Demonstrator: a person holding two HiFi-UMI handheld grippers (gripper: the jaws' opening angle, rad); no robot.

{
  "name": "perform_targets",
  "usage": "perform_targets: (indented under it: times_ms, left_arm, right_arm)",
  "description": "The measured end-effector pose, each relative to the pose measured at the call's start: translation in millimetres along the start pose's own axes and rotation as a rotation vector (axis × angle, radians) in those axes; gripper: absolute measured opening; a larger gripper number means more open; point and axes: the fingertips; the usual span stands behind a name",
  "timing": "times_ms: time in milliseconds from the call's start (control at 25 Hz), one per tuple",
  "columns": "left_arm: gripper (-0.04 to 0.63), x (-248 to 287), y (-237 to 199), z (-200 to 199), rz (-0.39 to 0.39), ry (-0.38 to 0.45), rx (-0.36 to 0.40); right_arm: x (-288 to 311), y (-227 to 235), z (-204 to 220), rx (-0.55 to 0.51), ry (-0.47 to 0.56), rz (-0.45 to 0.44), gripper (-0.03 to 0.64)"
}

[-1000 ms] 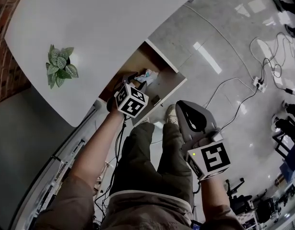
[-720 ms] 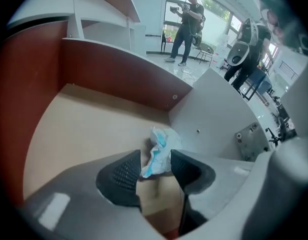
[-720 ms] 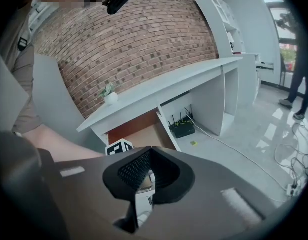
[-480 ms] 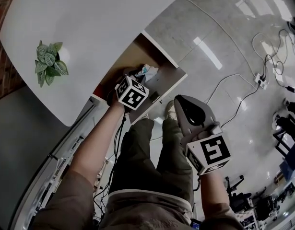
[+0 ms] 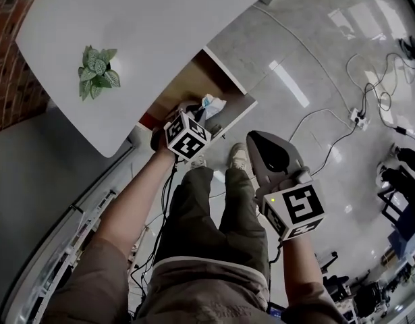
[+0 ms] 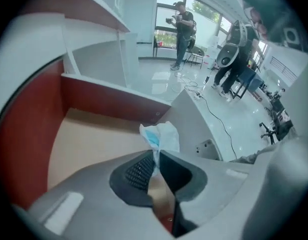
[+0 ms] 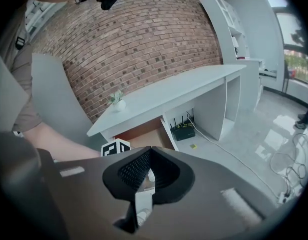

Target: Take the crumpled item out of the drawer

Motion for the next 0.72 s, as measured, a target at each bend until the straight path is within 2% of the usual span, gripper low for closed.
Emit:
perform_targets:
  times_ms: [280,720]
  left_arm:
    - [0.04,-85.0,21.2,-42.6,-0.023,0.117,-0.009]
    - [0.04,-260.9,56.9,-105.6,-0.169,0.313,0.044]
  right_arm:
    - [-47.0,-19.1,-45.8,-0.03,0.054,-0.012,0.028]
    - [-145.6,-43.6,-136.8,-0.135,0.208,0.005,0.028]
Point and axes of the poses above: the fingertips, and each gripper's own axes: x forward along the fingers, y to its right, z out of its underside, and after that the axes turned 11 degrees about z, right-handed
